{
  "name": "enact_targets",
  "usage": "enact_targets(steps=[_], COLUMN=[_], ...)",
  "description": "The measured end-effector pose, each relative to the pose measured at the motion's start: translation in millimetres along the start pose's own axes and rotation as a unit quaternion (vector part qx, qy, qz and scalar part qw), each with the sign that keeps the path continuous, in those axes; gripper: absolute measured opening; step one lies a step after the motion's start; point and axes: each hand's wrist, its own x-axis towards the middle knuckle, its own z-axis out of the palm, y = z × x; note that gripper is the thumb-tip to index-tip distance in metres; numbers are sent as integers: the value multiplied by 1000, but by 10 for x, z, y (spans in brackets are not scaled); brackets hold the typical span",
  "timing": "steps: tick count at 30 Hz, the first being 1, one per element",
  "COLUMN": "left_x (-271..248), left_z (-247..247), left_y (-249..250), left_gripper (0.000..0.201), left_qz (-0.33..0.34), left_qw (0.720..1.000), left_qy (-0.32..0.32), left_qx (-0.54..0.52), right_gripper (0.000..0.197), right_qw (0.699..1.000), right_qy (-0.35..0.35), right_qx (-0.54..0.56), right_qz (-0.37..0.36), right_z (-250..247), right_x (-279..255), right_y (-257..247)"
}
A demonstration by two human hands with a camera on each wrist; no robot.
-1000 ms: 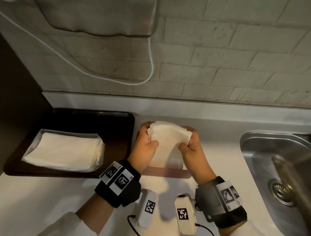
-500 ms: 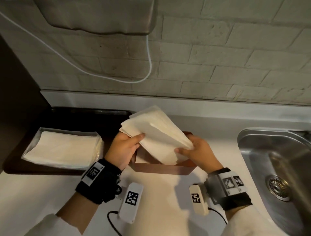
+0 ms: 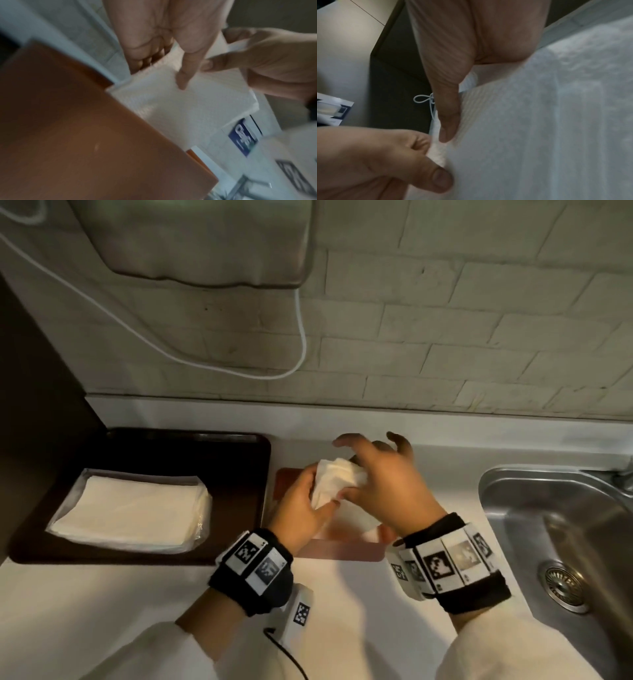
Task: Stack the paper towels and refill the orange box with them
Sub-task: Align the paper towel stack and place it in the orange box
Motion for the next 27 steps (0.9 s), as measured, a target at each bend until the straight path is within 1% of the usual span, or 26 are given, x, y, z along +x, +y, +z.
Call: enact_targets(steps=[1,2,3,4,5,6,7,8,9,12,14,16,18,20,22,23,25,26,27], left_x=[7,1,-10,-24,-41,-52,-52,-49,-49,-26,-32,-19,-8,13,38,51,59,42,26], left_z=[13,4,-26,-67,-112,-148,-170,-176,-169,-123,-68,-5,46,52,33,21,6,1,0], left_y=[-33,-66,-100,-123,-155,-182,-215,-235,-240,-194,-151,-142,-170,-140,-88,-72,-120,-114,-134], left_gripper=[43,36,32,33,35,35,36,38,40,48,63,73,69,59,55,57,64,63,60], left_qz=[-20,-32,-38,-44,-53,-61,-71,-76,-76,-72,-74,-54,-42,-47,-49,-45,-56,-71,-75], left_qw=[1000,999,998,996,994,991,988,987,986,986,987,992,994,992,993,993,990,990,989], left_qy=[20,33,43,49,59,69,76,81,85,67,43,48,63,64,52,49,51,51,46], left_qx=[-10,-19,-35,-56,-76,-96,-112,-120,-121,-132,-139,-106,-81,-100,-97,-102,-115,-115,-116], right_gripper=[72,78,84,90,92,92,90,87,82,67,68,66,61,60,57,58,63,63,61], right_qw=[1000,999,995,982,955,916,879,855,848,858,847,846,846,840,850,854,852,852,858], right_qy=[13,43,83,120,142,135,107,77,54,51,42,34,37,57,70,74,62,45,32], right_qx=[-9,3,45,121,223,326,408,457,470,456,469,471,472,478,463,453,451,451,443], right_qz=[-7,-1,27,76,136,190,223,233,237,230,248,247,246,250,241,243,258,263,259], right_z=[19,37,51,87,138,231,348,471,566,698,762,800,821,794,758,759,783,813,817], right_x=[-3,-24,-65,-129,-209,-281,-339,-382,-414,-386,-365,-354,-341,-309,-291,-279,-268,-259,-252], right_y=[-3,25,66,119,147,156,128,90,57,29,50,40,18,18,49,85,133,159,155])
